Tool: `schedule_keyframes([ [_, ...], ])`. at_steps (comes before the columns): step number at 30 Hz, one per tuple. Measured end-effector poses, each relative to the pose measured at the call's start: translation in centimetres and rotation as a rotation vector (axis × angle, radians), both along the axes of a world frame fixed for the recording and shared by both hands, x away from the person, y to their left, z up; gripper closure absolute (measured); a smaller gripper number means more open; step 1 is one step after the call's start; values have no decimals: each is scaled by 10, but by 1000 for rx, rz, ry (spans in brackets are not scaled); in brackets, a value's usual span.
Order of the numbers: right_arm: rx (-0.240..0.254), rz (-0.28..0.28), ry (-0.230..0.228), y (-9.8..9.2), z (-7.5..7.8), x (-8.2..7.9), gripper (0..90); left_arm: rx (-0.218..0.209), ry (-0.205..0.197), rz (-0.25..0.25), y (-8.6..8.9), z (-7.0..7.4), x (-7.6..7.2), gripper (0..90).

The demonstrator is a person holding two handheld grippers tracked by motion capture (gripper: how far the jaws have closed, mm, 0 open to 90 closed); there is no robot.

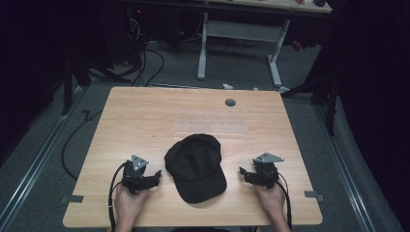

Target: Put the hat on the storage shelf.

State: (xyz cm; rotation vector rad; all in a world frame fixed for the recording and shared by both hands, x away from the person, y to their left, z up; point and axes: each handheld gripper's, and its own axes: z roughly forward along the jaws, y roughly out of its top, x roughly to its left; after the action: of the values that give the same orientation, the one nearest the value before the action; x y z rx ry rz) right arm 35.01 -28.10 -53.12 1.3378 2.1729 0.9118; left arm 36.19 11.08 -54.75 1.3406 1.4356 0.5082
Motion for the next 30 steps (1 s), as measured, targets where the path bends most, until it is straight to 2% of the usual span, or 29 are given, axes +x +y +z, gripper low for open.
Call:
schedule_keyframes([
  [25, 3, -21, 2, 2, 0, 0, 316, -1, 1, 3, 0, 0, 0, 208],
  [30, -1, -56, 7, 4, 0, 1, 272, -1, 1, 3, 0, 0, 0, 208],
])
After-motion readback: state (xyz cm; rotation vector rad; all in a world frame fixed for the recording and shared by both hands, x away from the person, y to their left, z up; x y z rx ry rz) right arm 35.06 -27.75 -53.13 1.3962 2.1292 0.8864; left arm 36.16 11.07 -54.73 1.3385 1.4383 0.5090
